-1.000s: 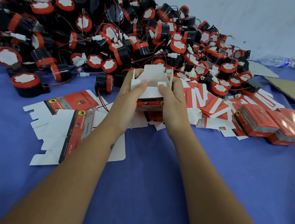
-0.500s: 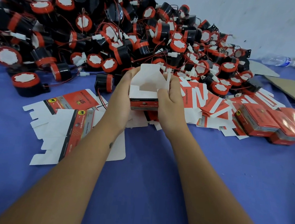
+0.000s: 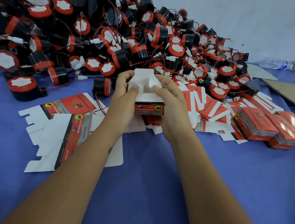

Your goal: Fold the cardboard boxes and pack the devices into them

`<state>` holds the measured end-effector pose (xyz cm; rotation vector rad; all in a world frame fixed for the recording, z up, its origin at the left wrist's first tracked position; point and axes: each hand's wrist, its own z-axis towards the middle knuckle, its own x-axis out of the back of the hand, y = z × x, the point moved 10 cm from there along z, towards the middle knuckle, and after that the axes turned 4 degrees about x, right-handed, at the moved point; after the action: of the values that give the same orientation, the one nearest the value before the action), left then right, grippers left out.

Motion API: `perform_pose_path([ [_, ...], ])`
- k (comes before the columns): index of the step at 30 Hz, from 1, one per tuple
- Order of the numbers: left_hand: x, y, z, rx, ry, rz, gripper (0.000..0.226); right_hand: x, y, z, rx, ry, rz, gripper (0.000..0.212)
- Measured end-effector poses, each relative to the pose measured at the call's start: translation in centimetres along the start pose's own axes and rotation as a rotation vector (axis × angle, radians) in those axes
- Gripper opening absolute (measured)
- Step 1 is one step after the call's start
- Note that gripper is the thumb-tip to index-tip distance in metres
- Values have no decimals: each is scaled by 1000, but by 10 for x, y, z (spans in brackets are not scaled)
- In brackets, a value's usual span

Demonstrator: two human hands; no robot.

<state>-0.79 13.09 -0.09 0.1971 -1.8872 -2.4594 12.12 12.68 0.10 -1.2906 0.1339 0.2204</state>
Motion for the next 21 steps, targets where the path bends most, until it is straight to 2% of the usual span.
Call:
perform_pose_path([
  [4,-1,10,-5,-69,-3,42,45,2,2,-1,19,13,-42,33],
  [8,-2,7,-10,-24,-56,-129,28,5,3,-2,27,19,-64,21],
  [10,1,4,-12,14,-49,-177,24,3,7,-2,-21,-23,-32,25],
  [13,3,1,-13,10,-30,-66,24,3,4,-3,-11,-35,-75,24],
  [16,3,2,-13,0,-26,-56,30,7,1,-1,27,19,-137,36],
  [21,0,18,-15,-114,-6,26,39,11,-4,-2,55,68,-129,44],
])
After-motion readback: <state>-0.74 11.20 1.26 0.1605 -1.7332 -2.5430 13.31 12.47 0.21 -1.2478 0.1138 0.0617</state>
